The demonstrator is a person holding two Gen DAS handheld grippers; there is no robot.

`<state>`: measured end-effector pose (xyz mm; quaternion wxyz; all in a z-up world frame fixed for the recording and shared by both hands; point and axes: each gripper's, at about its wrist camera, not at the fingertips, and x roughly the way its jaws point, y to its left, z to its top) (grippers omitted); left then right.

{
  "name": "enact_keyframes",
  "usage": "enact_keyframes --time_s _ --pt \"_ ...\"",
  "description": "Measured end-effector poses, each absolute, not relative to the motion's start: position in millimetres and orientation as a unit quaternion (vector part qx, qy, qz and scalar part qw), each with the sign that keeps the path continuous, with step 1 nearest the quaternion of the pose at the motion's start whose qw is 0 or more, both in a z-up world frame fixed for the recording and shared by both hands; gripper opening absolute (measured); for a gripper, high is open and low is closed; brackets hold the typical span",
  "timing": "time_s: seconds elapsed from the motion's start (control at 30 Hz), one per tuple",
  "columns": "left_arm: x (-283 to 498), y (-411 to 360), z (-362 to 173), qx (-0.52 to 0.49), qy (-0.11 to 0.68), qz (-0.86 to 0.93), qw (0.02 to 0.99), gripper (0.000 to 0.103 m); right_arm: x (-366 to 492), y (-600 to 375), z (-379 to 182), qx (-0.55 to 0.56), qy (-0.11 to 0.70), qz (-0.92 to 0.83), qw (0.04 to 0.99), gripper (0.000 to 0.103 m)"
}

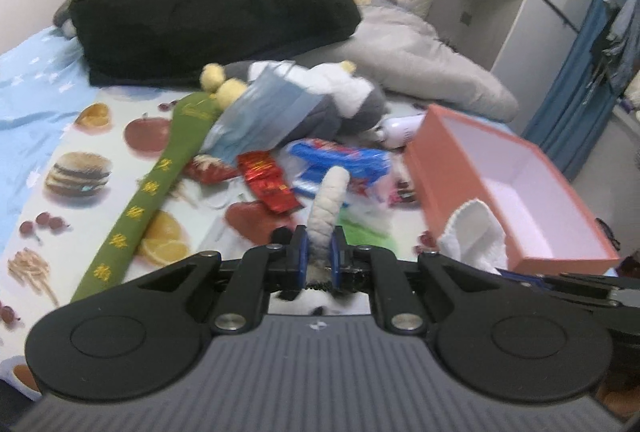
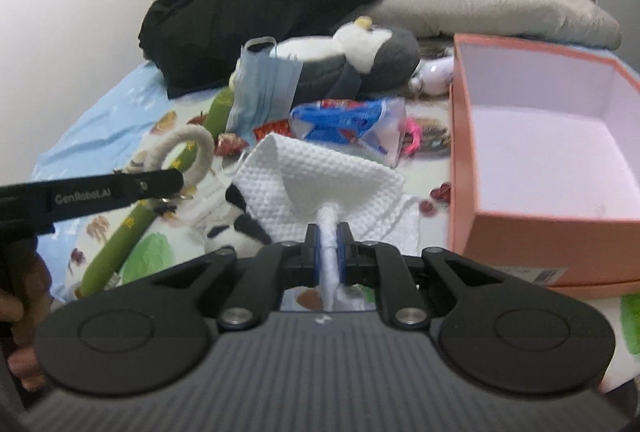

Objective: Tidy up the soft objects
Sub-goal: 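Carry the white loop and white tissue with both tools over the pink shoebox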

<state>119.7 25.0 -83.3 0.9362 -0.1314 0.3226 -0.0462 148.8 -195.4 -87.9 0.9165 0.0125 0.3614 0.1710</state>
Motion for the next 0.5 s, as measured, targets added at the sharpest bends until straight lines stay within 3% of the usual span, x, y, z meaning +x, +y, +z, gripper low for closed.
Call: enact_keyframes --time_s 0.5 --pt "116 -57 9 -0.121 0.261 -0.137 0.948 0.014 128 -249 -5 0.024 0.281 0.134 0.950 0.012"
